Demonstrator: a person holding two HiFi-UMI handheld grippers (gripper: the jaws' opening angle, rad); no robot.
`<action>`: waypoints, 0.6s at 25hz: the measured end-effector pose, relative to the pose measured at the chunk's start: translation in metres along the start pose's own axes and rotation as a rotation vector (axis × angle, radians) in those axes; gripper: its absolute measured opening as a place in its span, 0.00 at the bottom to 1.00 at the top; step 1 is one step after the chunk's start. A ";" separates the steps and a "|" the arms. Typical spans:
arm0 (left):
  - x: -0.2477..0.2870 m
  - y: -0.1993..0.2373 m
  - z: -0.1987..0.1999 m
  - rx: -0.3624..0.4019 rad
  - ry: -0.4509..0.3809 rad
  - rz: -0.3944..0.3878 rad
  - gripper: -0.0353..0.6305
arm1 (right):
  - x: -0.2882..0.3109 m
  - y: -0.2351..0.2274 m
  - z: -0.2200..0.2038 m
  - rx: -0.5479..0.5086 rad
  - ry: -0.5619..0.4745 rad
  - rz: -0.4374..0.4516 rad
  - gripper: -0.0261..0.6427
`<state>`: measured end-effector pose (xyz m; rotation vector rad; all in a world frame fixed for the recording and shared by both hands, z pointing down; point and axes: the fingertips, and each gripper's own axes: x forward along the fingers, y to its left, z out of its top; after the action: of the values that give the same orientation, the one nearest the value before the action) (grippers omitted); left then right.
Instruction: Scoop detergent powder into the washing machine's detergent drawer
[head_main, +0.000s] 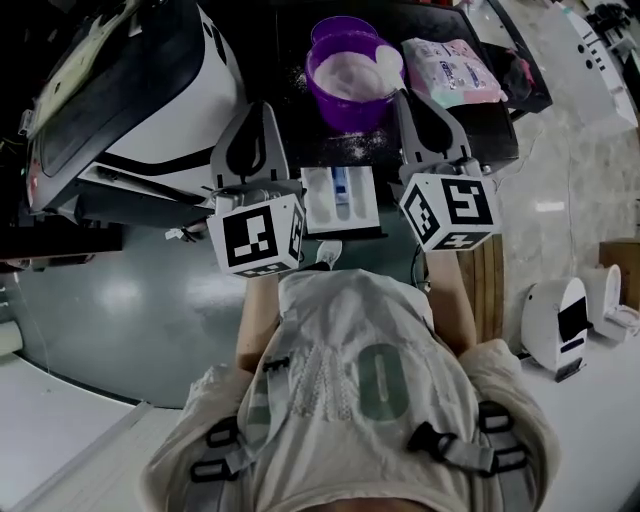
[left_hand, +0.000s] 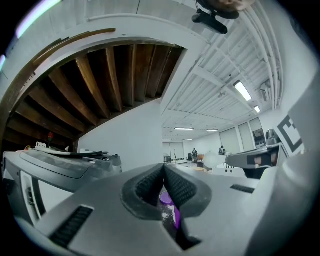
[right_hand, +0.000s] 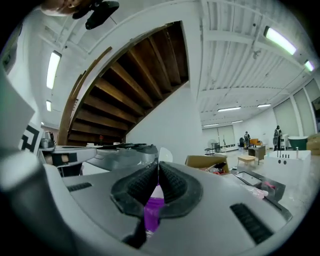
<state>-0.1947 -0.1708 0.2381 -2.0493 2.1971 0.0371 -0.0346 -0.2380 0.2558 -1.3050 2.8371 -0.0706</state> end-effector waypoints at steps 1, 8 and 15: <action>0.001 -0.001 0.001 0.002 -0.002 -0.007 0.09 | -0.001 -0.003 -0.003 0.009 0.004 -0.011 0.06; 0.003 -0.010 0.001 0.014 0.002 -0.044 0.09 | -0.009 -0.010 -0.007 0.003 0.005 -0.049 0.06; 0.002 -0.009 0.001 0.009 0.007 -0.035 0.09 | -0.012 -0.012 -0.004 -0.027 0.011 -0.059 0.05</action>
<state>-0.1856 -0.1730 0.2379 -2.0854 2.1612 0.0170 -0.0179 -0.2360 0.2606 -1.3983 2.8182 -0.0402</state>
